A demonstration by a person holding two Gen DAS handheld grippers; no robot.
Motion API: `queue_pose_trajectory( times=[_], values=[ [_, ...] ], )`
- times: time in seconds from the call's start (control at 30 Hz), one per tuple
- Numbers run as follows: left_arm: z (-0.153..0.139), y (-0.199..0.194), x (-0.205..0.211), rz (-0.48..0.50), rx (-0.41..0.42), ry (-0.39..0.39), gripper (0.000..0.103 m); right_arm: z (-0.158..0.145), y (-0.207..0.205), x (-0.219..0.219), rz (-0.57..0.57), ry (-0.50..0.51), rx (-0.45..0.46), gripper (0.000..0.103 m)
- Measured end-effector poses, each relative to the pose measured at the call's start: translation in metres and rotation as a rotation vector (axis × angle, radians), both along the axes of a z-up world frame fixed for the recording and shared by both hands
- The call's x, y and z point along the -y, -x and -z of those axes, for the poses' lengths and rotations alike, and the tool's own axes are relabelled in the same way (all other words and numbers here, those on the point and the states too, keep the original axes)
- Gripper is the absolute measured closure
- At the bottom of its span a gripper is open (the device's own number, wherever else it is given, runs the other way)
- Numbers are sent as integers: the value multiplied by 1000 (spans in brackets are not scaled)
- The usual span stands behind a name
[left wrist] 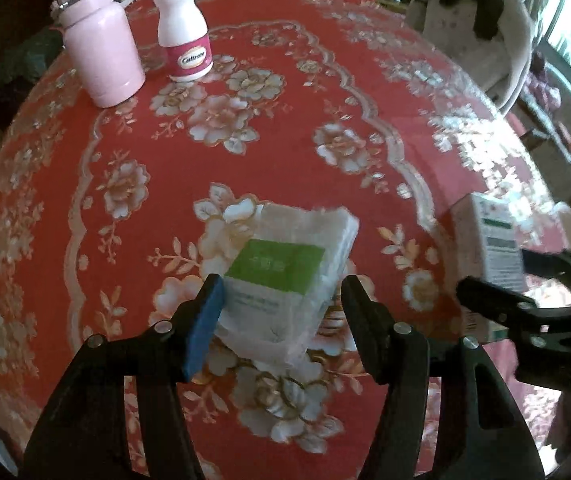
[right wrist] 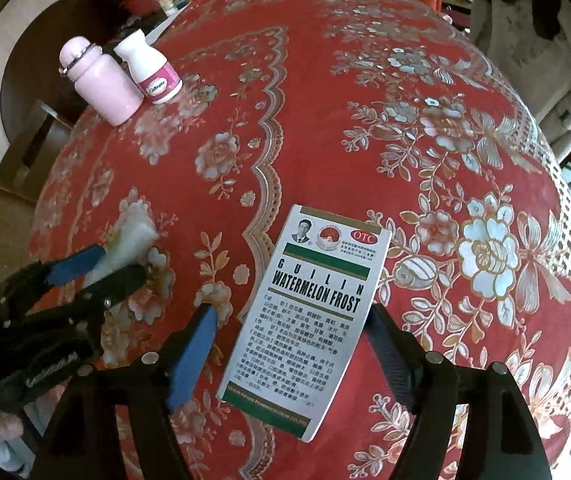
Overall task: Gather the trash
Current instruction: 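Lift both boxes and carry them over the beige bucket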
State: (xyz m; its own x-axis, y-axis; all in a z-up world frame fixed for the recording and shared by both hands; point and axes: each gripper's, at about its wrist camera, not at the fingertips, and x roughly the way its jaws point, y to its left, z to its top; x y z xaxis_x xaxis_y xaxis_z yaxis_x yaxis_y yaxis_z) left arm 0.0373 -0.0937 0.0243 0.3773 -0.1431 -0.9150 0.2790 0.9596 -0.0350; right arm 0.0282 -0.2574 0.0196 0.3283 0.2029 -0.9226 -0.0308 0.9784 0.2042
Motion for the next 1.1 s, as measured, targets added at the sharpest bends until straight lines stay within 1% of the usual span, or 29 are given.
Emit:
queue_pose_trajectory(
  times=[0.07, 0.13, 0.2, 0.23, 0.3, 0.37, 0.47, 0.53, 0.7, 0.8, 0.83, 0.87, 0.93, 1.1],
  values=[
    [4, -3, -3, -17, -15, 5, 44, 0, 1, 0, -13, 14, 14, 29],
    [3, -2, -7, -38, -15, 34, 45, 0, 3, 1, -17, 33, 30, 39],
    [1, -1, -14, -72, -30, 97, 69, -1, 6, 8, -21, 0, 34, 41],
    [1, 0, -16, -81, -44, 115, 83, -1, 8, 12, -19, -7, 32, 42],
    [-2, 2, -19, -106, -66, 173, 86, -4, 13, 23, -11, -44, 38, 45],
    [-5, 5, -17, -122, -78, 217, 90, -10, 19, 33, -1, -75, 54, 46],
    [-13, 14, -5, -130, -85, 273, 91, -21, 28, 49, 13, -90, 79, 46],
    [-20, 22, 11, -115, -82, 299, 91, -26, 34, 60, 27, -89, 89, 46],
    [-41, 41, 66, -31, -63, 336, 91, -38, 50, 99, 83, -76, 109, 46],
    [-48, 52, 99, 19, -62, 352, 91, -43, 66, 127, 120, -57, 114, 46],
    [-50, 58, 116, 46, -65, 356, 91, -45, 71, 138, 136, -49, 115, 46],
    [-50, 60, 125, 63, -68, 357, 91, -47, 77, 147, 147, -44, 115, 46],
    [-50, 70, 156, 109, -74, 358, 91, -48, 88, 168, 178, -32, 114, 46],
    [-50, 86, 211, 185, -96, 376, 91, -50, 112, 214, 248, 3, 110, 46]
  ],
)
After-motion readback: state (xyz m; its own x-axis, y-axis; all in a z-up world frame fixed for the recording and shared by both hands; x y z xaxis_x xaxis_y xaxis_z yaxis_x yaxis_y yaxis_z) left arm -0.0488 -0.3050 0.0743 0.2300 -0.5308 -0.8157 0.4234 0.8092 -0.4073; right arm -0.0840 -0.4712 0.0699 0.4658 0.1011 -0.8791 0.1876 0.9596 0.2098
